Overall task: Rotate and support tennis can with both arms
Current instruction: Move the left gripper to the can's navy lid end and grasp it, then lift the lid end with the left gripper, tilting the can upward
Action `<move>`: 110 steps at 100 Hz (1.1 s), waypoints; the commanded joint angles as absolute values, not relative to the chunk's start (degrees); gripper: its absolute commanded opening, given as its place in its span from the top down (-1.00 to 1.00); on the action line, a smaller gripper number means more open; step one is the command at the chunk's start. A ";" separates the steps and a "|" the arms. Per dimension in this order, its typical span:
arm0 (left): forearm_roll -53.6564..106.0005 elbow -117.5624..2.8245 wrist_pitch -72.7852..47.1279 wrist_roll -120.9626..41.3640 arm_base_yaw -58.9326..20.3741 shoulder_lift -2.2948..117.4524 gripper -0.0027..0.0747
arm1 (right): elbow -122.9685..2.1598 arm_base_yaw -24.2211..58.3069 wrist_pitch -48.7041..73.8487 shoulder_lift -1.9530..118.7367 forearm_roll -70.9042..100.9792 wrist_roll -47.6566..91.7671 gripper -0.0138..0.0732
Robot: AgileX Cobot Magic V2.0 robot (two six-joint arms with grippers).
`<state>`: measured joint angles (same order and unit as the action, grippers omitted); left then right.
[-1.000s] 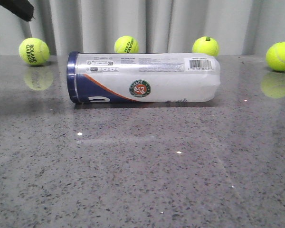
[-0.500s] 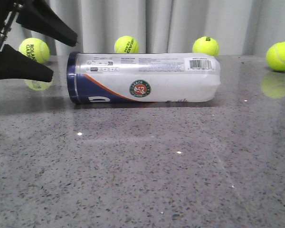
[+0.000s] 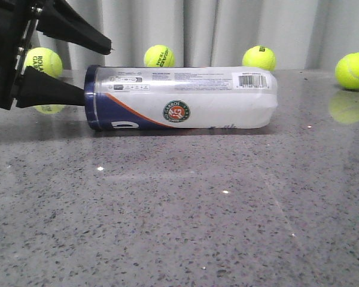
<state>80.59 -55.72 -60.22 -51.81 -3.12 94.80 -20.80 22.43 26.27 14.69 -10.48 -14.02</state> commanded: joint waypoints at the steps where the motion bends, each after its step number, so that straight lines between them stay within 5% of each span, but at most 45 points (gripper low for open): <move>1: 84.73 -57.35 -63.91 -52.36 -3.35 92.75 -0.48 | -22.12 22.13 22.19 15.01 -11.60 -13.83 0.58; 100: 86.44 -62.24 -66.02 -52.36 -9.50 98.37 -0.48 | -22.12 22.13 22.19 15.01 -11.60 -13.83 0.58; 110: 87.59 -62.24 -67.12 -52.36 -9.50 98.37 -0.36 | -22.12 22.13 22.19 15.01 -11.60 -13.83 0.58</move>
